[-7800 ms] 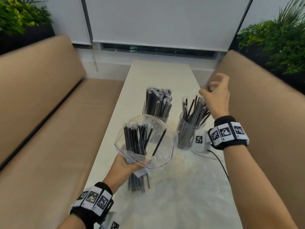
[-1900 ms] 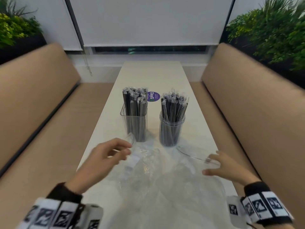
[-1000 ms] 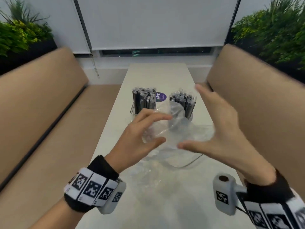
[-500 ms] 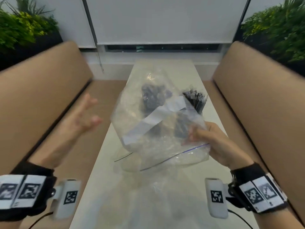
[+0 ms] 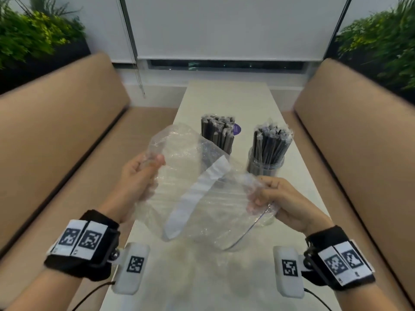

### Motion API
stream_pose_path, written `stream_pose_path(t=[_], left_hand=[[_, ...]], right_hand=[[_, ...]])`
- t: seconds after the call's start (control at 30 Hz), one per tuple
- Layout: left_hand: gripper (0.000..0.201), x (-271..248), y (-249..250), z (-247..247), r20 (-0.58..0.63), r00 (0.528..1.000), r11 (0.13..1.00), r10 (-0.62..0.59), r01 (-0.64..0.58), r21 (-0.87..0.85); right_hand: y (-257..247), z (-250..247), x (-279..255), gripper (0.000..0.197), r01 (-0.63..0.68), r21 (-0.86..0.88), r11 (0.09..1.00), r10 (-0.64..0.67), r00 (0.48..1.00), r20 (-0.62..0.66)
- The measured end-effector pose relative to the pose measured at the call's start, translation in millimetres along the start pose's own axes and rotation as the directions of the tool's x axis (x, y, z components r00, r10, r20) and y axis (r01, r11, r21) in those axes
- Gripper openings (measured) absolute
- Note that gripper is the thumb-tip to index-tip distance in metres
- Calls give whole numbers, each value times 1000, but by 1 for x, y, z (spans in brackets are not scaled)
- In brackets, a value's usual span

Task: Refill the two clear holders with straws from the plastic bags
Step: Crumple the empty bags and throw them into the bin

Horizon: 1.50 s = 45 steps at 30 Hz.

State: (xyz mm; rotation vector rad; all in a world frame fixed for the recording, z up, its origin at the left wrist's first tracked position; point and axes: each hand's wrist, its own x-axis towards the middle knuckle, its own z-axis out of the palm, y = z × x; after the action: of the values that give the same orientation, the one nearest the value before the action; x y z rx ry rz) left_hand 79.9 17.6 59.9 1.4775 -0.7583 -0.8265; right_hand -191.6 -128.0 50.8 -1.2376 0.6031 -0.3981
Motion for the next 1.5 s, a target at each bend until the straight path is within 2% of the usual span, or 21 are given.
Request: stream_pose_path(t=[0.1, 0.17, 0.23, 0.27, 0.3, 0.37, 0.43, 0.5, 0.57, 0.63, 0.73, 0.8, 0.87, 0.93, 1.0, 1.03, 1.13, 1.2, 1.27, 1.37, 1.5], left_hand=[[25, 20, -10, -1, -160, 983, 945, 91, -35, 326], [42, 15, -26, 7, -236, 922, 762, 307, -90, 641], [48, -13, -45, 29, -64, 840, 546, 539, -291, 786], [50, -29, -57, 41, 68, 832, 453, 550, -366, 813], [57, -40, -71, 51, 181, 865, 402, 468, -391, 828], [91, -50, -100, 63, 226, 971, 456, 79, -237, 858], [122, -46, -127, 66, 196, 959, 447, -202, -88, 890], [137, -40, -140, 69, 224, 937, 382, -267, -111, 918], [146, -35, -145, 74, 222, 925, 369, -308, -99, 924], [150, -28, -150, 75, 176, 929, 369, -326, -46, 928], [135, -20, -150, 71, 80, 961, 408, -267, 38, 912], [87, -18, -145, 64, 23, 991, 395, -129, 30, 918], [46, -18, -134, 57, 27, 997, 360, -66, -1, 933], [40, -21, -120, 52, 107, 993, 336, -52, -83, 938], [37, -21, -106, 51, 194, 980, 384, -35, -166, 908], [28, -22, -98, 52, 214, 977, 482, -26, -175, 858], [26, -19, -70, 58, 193, 981, 869, 18, -110, 482], [18, -19, -49, 69, 179, 984, 979, 11, -47, 199], [6, -23, -35, 80, 179, 984, 995, -5, -14, 102], [28, -23, -42, 78, 181, 978, 995, -104, 100, 29], [51, -18, -50, 39, 330, 927, 886, -177, 4, 464]], right_hand=[[29, 10, 15, 24, -49, -57, 997, 35, 971, -236], [56, 15, 23, 23, -104, -98, 990, 61, 926, -373], [78, 14, 26, 10, -164, -82, 983, 111, 889, -445], [85, 12, 25, 3, -197, -51, 979, 153, 877, -456], [90, 9, 23, 15, -238, -30, 971, 197, 865, -461], [94, 5, 21, 46, -312, -23, 950, 268, 850, -453], [96, 6, 24, 80, -372, -134, 918, 270, 837, -476], [99, 12, 33, 105, -412, -308, 857, 232, 844, -483], [108, 20, 45, 103, -418, -367, 831, 255, 873, -416], [109, 34, 52, 67, -403, -303, 864, 305, 896, -322], [100, 45, 47, 37, -370, -162, 915, 337, 921, -196], [86, 42, 37, 33, -357, -110, 928, 328, 919, -220], [70, 35, 26, 49, -335, -302, 893, 237, 918, -316], [54, 37, 14, 79, -225, -734, 641, -61, 938, -341], [41, 46, 4, 96, -17, -927, 374, -197, 976, -97], [38, 48, 3, 99, 43, -930, 365, -131, 991, -6], [50, 47, 6, 106, 80, -784, 615, -2, 995, 100], [55, 56, 9, 114, 121, -472, 873, -63, 989, 136], [60, 69, 13, 105, 169, -228, 959, -146, 983, 115], [59, 77, 19, 68, 156, -244, 957, -183, 979, -91], [65, 59, 24, 54, 37, -546, 837, -206, 946, -252]])
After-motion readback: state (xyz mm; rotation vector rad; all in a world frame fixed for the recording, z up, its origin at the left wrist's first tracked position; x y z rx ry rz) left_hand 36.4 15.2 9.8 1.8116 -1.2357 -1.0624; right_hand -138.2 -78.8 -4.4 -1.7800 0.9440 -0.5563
